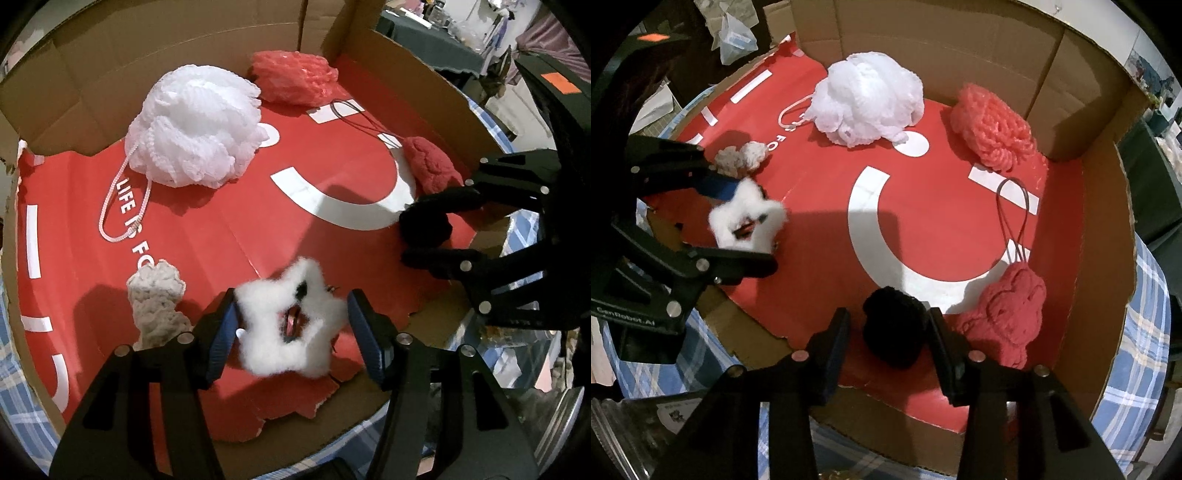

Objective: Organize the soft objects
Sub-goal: 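Lower the star and sock ball into the box and open both tools, then withdraw both tools from the box back over the table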

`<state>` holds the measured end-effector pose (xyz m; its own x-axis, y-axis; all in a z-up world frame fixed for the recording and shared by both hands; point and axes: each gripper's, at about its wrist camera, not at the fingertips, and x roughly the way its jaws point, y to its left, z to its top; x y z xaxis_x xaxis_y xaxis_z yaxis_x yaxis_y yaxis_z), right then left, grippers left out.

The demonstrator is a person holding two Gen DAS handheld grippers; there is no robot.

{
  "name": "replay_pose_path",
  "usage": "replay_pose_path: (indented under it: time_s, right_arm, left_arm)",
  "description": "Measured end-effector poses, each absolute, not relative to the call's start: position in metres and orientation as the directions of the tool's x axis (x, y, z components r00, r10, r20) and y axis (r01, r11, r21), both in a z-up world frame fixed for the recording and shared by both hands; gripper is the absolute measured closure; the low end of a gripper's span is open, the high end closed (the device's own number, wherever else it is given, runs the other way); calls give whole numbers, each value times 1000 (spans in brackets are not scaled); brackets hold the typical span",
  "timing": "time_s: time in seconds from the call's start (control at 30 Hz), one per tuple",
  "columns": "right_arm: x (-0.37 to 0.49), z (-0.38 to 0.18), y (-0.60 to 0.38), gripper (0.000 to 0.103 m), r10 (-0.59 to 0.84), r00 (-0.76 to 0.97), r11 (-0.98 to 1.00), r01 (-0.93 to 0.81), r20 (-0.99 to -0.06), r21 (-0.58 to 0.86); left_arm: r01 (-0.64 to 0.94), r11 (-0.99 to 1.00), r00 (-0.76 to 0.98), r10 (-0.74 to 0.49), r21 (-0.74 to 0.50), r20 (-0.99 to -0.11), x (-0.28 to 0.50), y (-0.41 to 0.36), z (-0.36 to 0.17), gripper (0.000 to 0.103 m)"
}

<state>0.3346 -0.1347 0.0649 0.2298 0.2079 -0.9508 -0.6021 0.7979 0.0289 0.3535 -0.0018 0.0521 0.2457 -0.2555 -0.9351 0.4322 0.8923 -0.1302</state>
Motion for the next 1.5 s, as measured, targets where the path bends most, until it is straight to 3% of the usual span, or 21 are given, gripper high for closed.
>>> replay_pose_path:
  time_s: [0.13,0.2,0.37,0.47,0.63,0.97,1.3,1.5]
  right_arm:
    - [337,65,-132,55,207,226,800,-599,-952,32]
    - [336,66,-132,46,213,225,798,-601,-951,36]
    - [338,72,-133,43,222,247,798,-601,-943,31]
    - [336,81,-135,32,231,267,804,-595,-936,29]
    - [327,106,-146,28,248,335,822,-569,-909,15]
    - [261,179,-169,0,301,558,875,-484,-773,-9]
    - [154,224,-192,0,334,739,904,-428,-585,-24]
    - [75,220,-200,0,323,823,923,-383,-468,-37]
  left_arm:
    - [427,891,248,-281,-156,-927,356,2,56,41]
    - [426,890,259,-291,-162,-921,354,3,59,37]
    - [422,893,299,-299,-155,-906,346,7,72,36]
    - [410,898,341,-312,-158,-887,337,12,85,30]
    - [383,905,438,-354,-185,-826,311,22,115,28]
    - [381,915,673,-370,-129,-640,213,20,171,11]
    - [306,947,842,-316,-96,-437,100,15,188,5]
    - [266,956,880,-292,-120,-374,44,12,176,1]
